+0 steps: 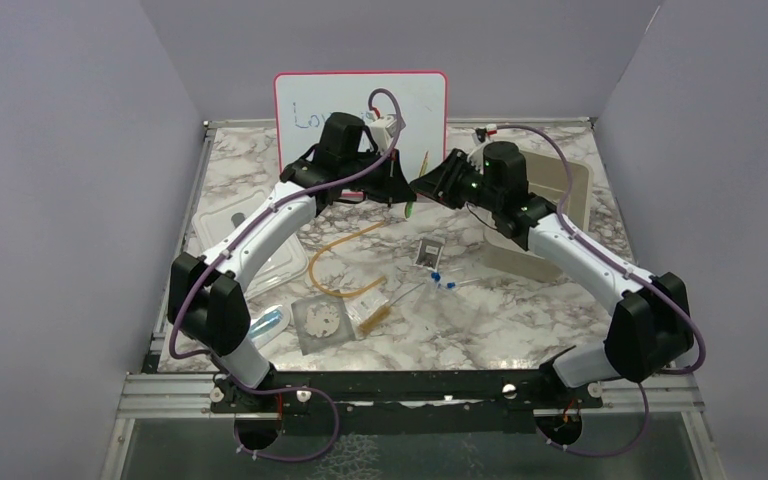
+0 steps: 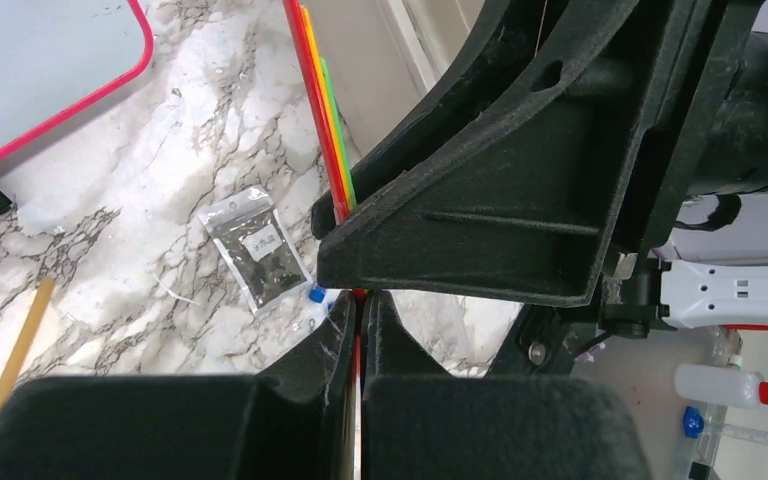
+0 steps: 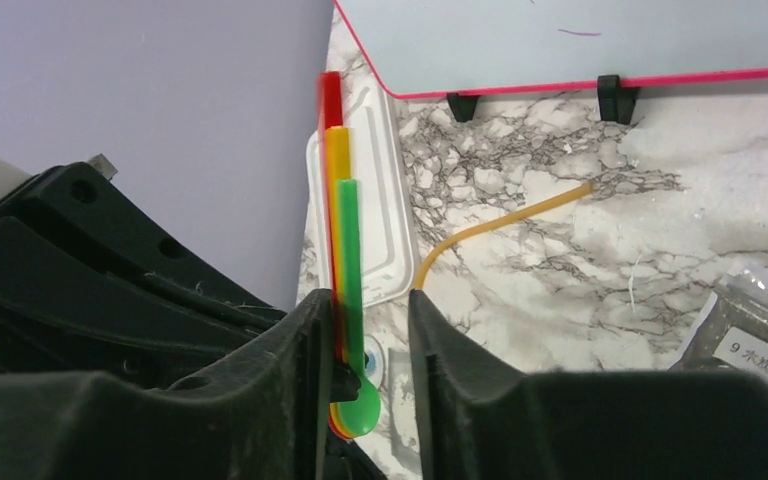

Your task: Organize the chemistry lab equipment

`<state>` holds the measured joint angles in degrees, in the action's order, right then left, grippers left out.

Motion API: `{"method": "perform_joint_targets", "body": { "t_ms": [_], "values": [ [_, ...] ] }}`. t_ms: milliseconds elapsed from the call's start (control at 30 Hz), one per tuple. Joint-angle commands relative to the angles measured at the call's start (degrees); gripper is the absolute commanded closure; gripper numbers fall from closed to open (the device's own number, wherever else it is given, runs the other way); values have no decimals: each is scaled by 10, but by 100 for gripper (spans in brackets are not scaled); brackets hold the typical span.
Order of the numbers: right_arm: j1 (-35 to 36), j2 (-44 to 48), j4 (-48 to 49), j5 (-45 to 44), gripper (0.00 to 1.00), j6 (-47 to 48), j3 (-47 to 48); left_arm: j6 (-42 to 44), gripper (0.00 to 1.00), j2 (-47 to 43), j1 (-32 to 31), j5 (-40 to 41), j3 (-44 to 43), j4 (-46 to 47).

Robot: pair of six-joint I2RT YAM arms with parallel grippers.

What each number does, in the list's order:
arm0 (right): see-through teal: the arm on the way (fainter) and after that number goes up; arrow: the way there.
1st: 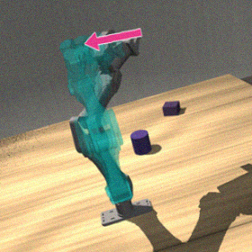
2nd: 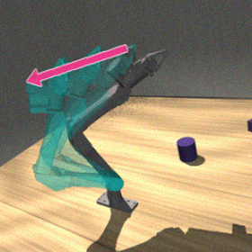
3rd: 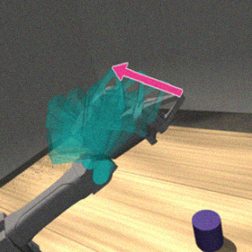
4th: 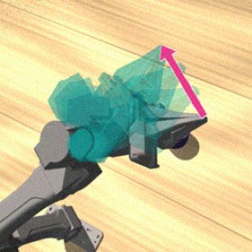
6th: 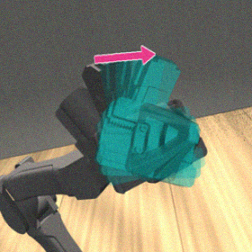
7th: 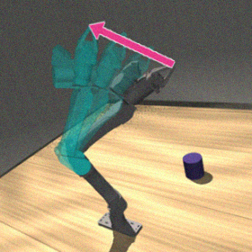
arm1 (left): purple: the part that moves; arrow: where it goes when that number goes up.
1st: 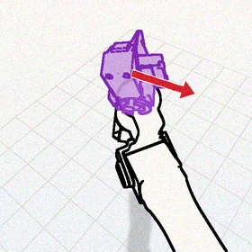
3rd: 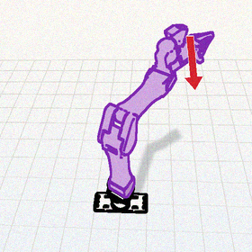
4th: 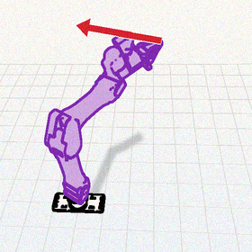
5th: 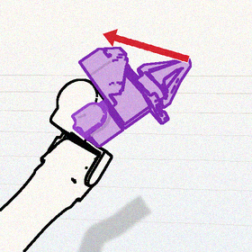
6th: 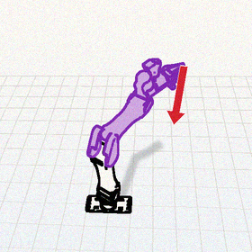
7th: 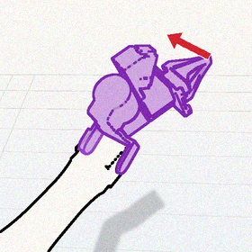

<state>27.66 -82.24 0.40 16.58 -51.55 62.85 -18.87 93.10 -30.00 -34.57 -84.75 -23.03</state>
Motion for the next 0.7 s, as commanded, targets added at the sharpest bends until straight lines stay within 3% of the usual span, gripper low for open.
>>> {"method": "perform_joint_targets", "body": {
  "t_ms": [0, 100, 200, 233, 333, 467, 667],
  "values": [
    [-5, -9, 35, 21, 67, -7, 20, -5, 100, -19, 4, -36, 8, 25],
    [-8, -8, 43, 23, 80, -4, 17, -5, 98, -19, 4, -37, 8, 26],
    [-10, -1, 44, 17, 89, 12, 14, -10, 69, -20, 8, -20, 9, 26],
    [-12, 1, 39, 13, 90, 20, 15, -14, 54, -22, 12, -9, 10, 26],
    [-20, 11, 15, -6, 92, 51, 23, -20, 34, -30, 25, 4, 14, 32],
    [-42, 29, -39, -46, 93, 105, 40, -25, 25, -41, 39, -2, 21, 46],
    [-105, 55, -145, -148, 93, 203, 82, -31, 24, -44, 58, 14, 34, 55]
  ]
}}
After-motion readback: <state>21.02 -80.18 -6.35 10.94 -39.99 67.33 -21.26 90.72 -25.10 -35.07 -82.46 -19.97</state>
